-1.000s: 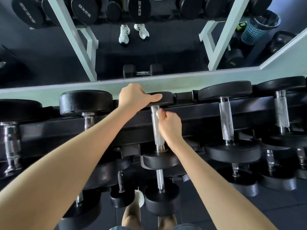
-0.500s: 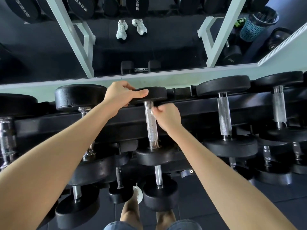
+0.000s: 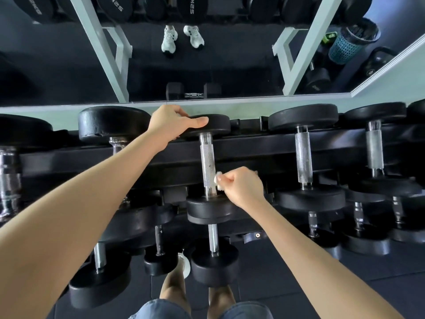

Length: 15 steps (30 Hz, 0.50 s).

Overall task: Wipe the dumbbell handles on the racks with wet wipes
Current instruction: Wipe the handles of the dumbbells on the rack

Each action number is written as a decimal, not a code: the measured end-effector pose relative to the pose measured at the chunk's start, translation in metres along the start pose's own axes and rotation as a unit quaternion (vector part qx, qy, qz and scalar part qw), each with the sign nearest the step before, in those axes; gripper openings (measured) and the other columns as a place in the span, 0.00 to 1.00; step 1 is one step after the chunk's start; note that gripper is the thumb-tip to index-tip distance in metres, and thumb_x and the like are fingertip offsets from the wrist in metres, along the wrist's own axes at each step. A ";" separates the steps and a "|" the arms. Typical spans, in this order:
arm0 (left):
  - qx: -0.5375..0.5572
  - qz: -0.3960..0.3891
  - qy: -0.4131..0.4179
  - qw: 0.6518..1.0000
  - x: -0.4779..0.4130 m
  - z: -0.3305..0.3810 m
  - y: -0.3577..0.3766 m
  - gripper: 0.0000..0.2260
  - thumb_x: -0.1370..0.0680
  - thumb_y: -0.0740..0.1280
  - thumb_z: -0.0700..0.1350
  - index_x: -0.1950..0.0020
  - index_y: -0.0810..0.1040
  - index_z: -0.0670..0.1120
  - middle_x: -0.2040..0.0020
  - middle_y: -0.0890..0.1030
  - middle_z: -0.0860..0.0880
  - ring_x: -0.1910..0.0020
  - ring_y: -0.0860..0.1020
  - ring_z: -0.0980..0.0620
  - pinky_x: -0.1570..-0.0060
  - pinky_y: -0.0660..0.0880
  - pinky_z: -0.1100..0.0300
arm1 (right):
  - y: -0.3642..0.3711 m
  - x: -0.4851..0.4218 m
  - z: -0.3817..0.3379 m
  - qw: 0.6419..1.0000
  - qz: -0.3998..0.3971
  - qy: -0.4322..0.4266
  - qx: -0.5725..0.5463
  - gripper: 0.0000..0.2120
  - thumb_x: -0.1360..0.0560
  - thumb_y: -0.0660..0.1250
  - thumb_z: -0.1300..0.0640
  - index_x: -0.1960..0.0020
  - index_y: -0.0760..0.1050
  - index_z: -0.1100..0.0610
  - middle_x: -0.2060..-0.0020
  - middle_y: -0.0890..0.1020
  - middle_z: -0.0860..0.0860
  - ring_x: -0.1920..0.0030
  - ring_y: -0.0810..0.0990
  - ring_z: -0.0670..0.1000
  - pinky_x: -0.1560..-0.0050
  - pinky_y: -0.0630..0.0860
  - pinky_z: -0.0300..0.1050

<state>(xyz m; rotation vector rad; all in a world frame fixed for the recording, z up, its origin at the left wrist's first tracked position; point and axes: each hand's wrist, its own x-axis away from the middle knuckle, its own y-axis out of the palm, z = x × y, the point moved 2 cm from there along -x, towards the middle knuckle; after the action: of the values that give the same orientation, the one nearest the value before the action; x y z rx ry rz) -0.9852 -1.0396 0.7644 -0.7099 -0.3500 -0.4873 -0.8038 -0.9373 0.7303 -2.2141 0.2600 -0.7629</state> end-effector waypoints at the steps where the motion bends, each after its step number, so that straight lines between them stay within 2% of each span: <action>1: -0.021 0.002 0.008 1.000 0.000 0.003 0.002 0.25 0.36 0.75 0.62 0.52 0.78 0.45 0.57 0.79 0.52 0.56 0.78 0.50 0.52 0.78 0.55 | -0.008 0.001 -0.002 0.999 0.021 -0.006 -0.028 0.22 0.21 0.59 0.48 0.66 0.80 0.60 0.76 0.78 0.52 0.71 0.75 0.49 0.42 0.69 0.49; 3: -0.071 0.011 0.029 0.997 0.002 0.009 0.006 0.26 0.35 0.74 0.64 0.53 0.77 0.43 0.61 0.78 0.51 0.59 0.76 0.51 0.54 0.77 0.54 | -0.023 0.007 -0.007 0.995 0.035 -0.012 -0.097 0.20 0.22 0.60 0.48 0.64 0.81 0.59 0.76 0.77 0.52 0.71 0.72 0.49 0.59 0.67 0.44; 6: -0.120 0.028 0.049 0.991 0.004 0.019 0.014 0.25 0.34 0.73 0.64 0.56 0.75 0.44 0.61 0.76 0.48 0.62 0.74 0.51 0.54 0.77 0.52 | -0.037 0.017 -0.009 0.981 0.029 0.004 -0.191 0.22 0.23 0.63 0.52 0.75 0.73 0.51 0.84 0.66 0.44 0.77 0.63 0.44 0.69 0.61 0.41; 9: -0.140 0.049 0.058 0.987 0.011 0.022 0.017 0.24 0.33 0.72 0.64 0.57 0.73 0.44 0.63 0.75 0.50 0.63 0.74 0.51 0.60 0.74 0.56 | -0.040 0.024 -0.011 0.977 0.024 0.011 -0.213 0.21 0.23 0.63 0.54 0.75 0.71 0.50 0.85 0.65 0.43 0.81 0.63 0.43 0.70 0.59 0.39; 11: -0.144 0.051 0.073 0.986 0.018 0.020 0.017 0.23 0.31 0.71 0.63 0.54 0.76 0.44 0.62 0.78 0.51 0.61 0.76 0.51 0.64 0.72 0.59 | -0.040 0.027 -0.016 0.974 0.029 0.008 -0.226 0.19 0.24 0.64 0.52 0.74 0.74 0.51 0.81 0.72 0.45 0.78 0.66 0.44 0.68 0.64 0.39; 13: -0.151 0.030 0.102 0.983 0.025 0.015 0.017 0.24 0.30 0.70 0.62 0.45 0.78 0.45 0.52 0.81 0.49 0.53 0.79 0.49 0.58 0.73 0.58 | -0.040 0.029 -0.022 0.973 0.044 -0.003 -0.228 0.17 0.25 0.65 0.49 0.68 0.79 0.56 0.74 0.76 0.54 0.72 0.70 0.51 0.63 0.69 0.44; 15: -0.154 0.008 0.134 0.979 0.034 0.008 0.014 0.26 0.29 0.71 0.60 0.37 0.74 0.46 0.44 0.80 0.49 0.45 0.78 0.47 0.52 0.71 0.59 | -0.038 0.030 -0.029 0.972 0.055 -0.015 -0.229 0.16 0.25 0.66 0.49 0.64 0.81 0.60 0.70 0.79 0.58 0.68 0.74 0.53 0.62 0.71 0.47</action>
<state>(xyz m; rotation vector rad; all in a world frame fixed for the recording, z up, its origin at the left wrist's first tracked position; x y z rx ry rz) -0.9507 -1.0348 0.7785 -0.9335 -0.0138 -0.6208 -0.7990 -0.9409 0.7870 -2.6126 0.5886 -0.6558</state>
